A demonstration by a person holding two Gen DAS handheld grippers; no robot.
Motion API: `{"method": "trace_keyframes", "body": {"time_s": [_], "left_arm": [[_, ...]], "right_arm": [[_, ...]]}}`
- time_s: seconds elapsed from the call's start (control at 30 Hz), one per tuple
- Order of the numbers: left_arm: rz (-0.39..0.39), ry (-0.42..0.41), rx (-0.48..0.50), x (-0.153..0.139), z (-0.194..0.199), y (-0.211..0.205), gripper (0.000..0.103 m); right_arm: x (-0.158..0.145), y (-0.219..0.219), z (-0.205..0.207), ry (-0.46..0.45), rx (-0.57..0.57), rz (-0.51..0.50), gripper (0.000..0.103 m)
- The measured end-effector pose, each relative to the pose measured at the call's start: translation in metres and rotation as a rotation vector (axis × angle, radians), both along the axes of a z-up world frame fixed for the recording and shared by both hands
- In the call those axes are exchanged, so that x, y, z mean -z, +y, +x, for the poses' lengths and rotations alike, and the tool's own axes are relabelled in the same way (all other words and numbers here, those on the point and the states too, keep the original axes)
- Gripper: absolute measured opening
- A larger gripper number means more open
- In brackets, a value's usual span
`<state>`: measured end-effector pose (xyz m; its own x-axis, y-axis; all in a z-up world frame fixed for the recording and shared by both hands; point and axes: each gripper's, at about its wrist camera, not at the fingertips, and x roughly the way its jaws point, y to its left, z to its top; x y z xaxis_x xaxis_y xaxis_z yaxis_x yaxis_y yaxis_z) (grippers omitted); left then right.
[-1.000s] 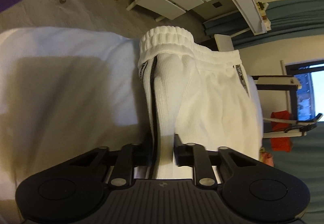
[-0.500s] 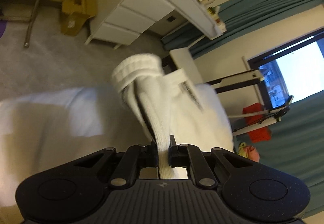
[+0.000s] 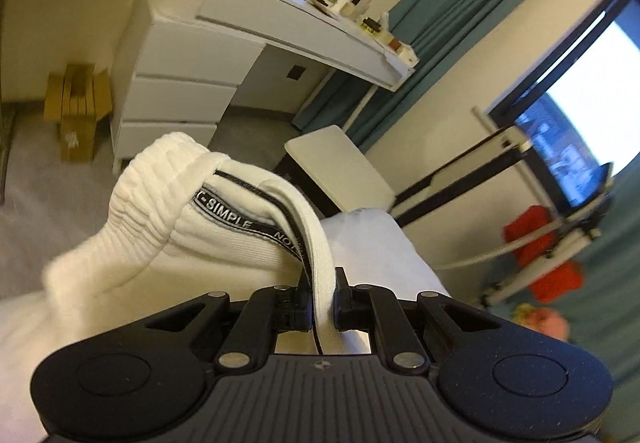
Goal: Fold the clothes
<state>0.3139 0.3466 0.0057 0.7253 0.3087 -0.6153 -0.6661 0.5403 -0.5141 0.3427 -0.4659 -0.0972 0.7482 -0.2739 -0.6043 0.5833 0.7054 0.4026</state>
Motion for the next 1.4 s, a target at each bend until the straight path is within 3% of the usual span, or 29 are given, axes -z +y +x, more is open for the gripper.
{"method": "trace_keyframes", "body": {"time_s": [0.13,0.2,0.37,0.4,0.43,0.5,0.53,0.57,0.6,0.67,0.73,0.87,1.1,1.2,1.4], "left_arm": [[0.039,0.126,-0.013,0.037,0.077,-0.01,0.01],[0.073,0.18,-0.013,0.053,0.1,-0.016,0.011],[0.105,0.206,-0.01,0.072,0.099,-0.022,0.019],[0.111,0.208,0.0,0.069,0.093,-0.024,0.024],[0.118,0.21,0.01,0.067,0.088,-0.025,0.039],[0.113,0.208,0.086,0.058,0.07,-0.028,0.059],[0.11,0.207,0.126,0.054,0.061,-0.03,0.06],[0.107,0.206,0.166,0.05,0.052,-0.031,0.061],[0.117,0.201,0.184,0.045,0.043,-0.035,0.066],[0.127,0.183,0.201,0.036,0.018,-0.043,0.074],[0.09,0.158,0.23,0.03,-0.01,-0.048,0.074],[0.007,0.141,0.232,0.021,-0.059,-0.048,0.074],[-0.052,0.129,0.19,0.005,-0.122,-0.034,0.077],[-0.094,0.108,0.182,0.013,-0.141,-0.026,0.079],[-0.139,0.016,0.118,0.063,-0.167,-0.013,0.079]], "right_arm": [[0.04,0.0,0.051,0.102,-0.003,-0.015,0.006],[0.05,0.0,0.056,0.128,-0.026,-0.018,0.006],[0.061,0.001,0.061,0.187,-0.114,-0.022,0.008],[0.056,0.003,0.059,0.209,-0.138,-0.022,0.009],[0.051,0.004,0.056,0.232,-0.161,-0.021,0.009],[0.04,0.007,0.05,0.278,-0.209,-0.019,0.012],[0.033,0.01,0.043,0.279,-0.232,0.007,0.015],[0.025,0.014,0.036,0.278,-0.255,0.036,0.027],[0.017,0.018,0.026,0.271,-0.29,0.083,0.051],[-0.001,0.031,0.006,0.273,-0.333,0.117,0.07],[-0.028,0.048,-0.015,0.286,-0.334,0.078,0.07],[-0.074,0.08,-0.047,0.262,-0.478,0.067,0.075],[-0.132,0.103,-0.09,0.227,-0.615,-0.013,0.075],[-0.127,0.094,-0.104,0.157,-0.615,0.043,0.075],[-0.034,0.06,-0.135,-0.01,-0.49,0.398,0.077]]}}
